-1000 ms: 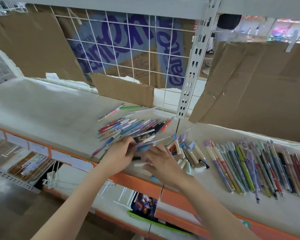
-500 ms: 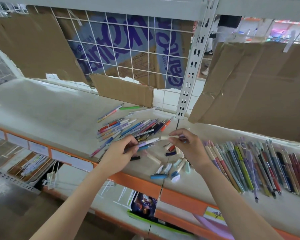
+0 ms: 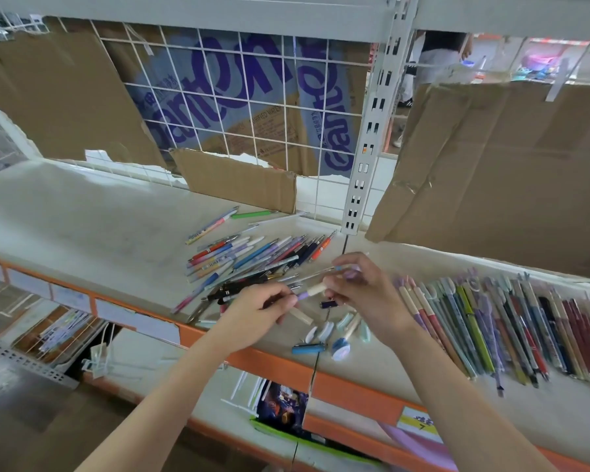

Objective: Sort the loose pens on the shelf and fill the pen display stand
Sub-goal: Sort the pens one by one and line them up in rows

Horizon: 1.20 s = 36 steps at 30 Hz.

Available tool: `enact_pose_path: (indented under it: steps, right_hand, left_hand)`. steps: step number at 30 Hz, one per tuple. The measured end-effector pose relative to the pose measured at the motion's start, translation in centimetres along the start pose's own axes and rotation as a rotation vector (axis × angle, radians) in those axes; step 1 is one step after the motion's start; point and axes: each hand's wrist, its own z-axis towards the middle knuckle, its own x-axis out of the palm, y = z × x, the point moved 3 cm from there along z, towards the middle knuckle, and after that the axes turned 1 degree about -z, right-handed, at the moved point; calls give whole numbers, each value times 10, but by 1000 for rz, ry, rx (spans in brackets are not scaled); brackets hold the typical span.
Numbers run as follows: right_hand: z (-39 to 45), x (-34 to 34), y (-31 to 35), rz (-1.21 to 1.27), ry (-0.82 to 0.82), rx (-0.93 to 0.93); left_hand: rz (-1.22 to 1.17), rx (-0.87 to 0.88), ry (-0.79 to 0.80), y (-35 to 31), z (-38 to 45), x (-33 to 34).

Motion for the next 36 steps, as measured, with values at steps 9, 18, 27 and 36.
enact_pose_path:
  steps: [9, 18, 27, 36]
  right_hand:
    - [-12, 3, -7, 332, -177, -118]
    - [-31, -27, -5, 311, -192, -113]
    - [-28, -59, 5, 197, -481, -84]
    - [-30, -96, 15, -464, -658, -111]
  left_hand:
    - [-645, -347, 31, -23, 12, 37]
    - [-1160, -549, 336, -41, 16, 90]
    - [238, 173, -284, -76, 48, 84]
    - [305, 325, -87, -58, 64, 120]
